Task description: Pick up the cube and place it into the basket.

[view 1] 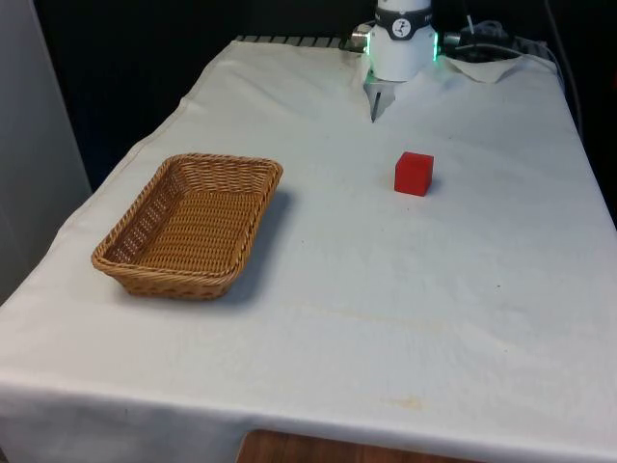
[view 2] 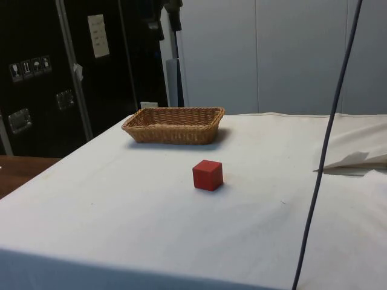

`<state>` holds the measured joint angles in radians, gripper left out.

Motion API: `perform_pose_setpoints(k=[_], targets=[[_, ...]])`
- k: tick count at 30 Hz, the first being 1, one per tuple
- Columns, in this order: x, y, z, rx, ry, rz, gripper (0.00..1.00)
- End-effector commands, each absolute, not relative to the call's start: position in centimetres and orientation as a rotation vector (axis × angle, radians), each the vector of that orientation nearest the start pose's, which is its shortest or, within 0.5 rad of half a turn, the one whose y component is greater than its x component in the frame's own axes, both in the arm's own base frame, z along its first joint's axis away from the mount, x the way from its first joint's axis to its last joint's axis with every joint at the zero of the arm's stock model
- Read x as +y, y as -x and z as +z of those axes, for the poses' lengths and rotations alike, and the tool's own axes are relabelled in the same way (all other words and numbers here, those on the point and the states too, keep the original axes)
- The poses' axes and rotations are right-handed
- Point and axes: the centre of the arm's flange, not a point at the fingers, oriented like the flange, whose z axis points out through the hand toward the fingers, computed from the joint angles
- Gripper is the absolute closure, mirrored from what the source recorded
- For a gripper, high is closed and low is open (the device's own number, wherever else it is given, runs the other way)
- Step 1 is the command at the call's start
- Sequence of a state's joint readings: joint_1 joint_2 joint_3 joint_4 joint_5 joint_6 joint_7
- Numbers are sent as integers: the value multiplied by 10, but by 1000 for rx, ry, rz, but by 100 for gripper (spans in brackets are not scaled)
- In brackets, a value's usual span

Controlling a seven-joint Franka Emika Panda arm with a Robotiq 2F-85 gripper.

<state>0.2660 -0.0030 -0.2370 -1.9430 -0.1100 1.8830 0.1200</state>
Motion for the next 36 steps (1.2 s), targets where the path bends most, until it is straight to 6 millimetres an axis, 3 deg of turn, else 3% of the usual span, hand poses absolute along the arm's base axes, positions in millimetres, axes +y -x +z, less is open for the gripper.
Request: perform_pose_setpoints(k=[1,15,36], targets=[[7,-549,477,99,3251,54,0],[7,-543,470,91,3236,64,0],[8,-518,450,124,3198,-32,0]])
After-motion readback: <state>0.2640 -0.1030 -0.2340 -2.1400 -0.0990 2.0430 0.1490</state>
